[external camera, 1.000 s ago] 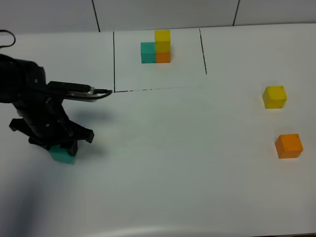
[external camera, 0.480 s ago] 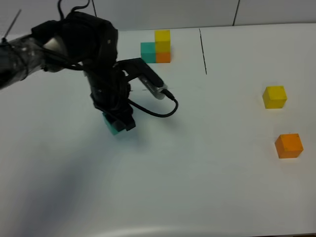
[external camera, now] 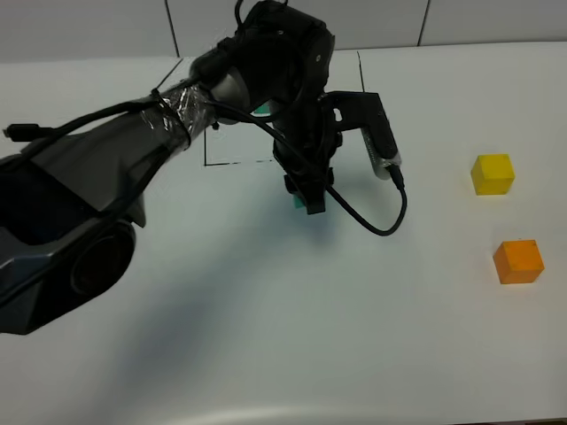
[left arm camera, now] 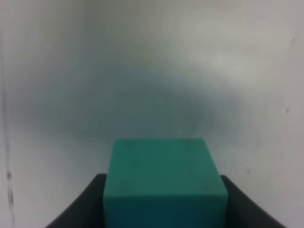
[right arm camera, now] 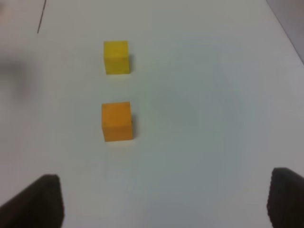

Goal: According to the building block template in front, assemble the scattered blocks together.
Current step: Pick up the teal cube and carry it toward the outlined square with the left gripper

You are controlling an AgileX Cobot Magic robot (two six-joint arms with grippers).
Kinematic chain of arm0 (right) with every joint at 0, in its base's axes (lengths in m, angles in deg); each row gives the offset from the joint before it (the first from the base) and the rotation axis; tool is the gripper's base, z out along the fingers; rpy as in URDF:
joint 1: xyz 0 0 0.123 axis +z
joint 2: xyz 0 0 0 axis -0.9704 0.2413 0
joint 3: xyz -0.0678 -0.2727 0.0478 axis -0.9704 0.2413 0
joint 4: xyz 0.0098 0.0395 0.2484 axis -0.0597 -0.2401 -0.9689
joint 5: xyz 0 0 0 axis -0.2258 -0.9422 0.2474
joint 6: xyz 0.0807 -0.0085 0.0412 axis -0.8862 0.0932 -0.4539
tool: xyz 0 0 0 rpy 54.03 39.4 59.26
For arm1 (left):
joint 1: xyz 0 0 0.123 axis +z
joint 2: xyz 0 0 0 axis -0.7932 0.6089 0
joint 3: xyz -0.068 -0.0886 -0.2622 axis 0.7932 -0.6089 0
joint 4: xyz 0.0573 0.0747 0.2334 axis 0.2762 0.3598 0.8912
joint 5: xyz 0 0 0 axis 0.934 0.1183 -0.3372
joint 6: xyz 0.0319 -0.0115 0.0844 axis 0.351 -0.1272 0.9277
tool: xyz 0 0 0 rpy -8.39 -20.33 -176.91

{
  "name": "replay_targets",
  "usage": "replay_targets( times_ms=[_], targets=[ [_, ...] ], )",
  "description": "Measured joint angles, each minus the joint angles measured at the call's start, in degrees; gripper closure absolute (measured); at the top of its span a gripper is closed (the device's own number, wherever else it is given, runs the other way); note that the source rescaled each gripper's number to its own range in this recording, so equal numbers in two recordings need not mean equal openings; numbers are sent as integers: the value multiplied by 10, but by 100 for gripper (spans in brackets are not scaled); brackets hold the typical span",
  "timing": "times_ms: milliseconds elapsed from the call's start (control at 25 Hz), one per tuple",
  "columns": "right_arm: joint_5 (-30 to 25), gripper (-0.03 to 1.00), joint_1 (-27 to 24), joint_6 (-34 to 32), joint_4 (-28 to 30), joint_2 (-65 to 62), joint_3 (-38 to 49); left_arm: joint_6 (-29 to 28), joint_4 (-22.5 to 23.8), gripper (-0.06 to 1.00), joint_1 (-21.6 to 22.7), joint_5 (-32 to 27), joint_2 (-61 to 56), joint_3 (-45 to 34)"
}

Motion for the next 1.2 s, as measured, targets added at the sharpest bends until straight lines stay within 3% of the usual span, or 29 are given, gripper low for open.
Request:
replay_targets(
  times_ms=[280,960,1040,1200],
  targets=[
    [0,1,0,0,-6,0,0,54,16,94,-2,2,37,13],
    [0,1,0,0,-7,0,0,43,18,94,-2,19,64,17],
    [0,1,0,0,-8,0,0,43,17,84,-2,27,66,17],
    [0,1,0,0,-8,0,0,36,17,42,-2,28,67,17]
  ],
)
